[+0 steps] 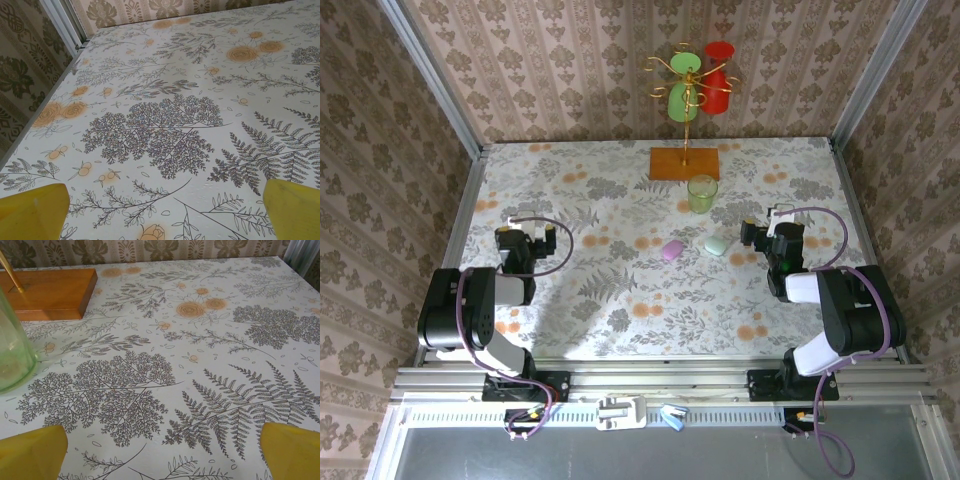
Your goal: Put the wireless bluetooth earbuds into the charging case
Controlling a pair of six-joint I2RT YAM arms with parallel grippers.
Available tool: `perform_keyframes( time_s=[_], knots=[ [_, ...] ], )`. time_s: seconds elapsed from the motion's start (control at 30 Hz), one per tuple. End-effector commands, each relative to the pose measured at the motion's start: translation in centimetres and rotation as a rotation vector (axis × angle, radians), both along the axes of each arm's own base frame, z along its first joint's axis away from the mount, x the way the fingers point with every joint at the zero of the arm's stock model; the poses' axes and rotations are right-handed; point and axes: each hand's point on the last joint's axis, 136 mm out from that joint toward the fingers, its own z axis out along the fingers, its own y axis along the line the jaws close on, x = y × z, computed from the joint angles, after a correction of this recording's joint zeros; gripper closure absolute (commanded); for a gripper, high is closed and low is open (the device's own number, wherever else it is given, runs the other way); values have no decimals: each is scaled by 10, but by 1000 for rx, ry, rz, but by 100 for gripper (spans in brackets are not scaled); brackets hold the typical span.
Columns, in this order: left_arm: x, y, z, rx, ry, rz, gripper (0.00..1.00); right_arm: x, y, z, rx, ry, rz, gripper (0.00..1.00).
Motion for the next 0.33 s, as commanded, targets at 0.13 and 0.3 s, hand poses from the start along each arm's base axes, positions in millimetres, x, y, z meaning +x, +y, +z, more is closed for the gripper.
perform_keyframes(
  time_s=[0.13, 0.3],
  knots=[
    [5, 1, 8, -17, -26, 10, 0, 3, 2, 7, 6, -38, 10, 0],
    [5, 1, 8, -19, -29, 8, 0, 3, 2, 7, 6, -41, 10, 0]
  ],
)
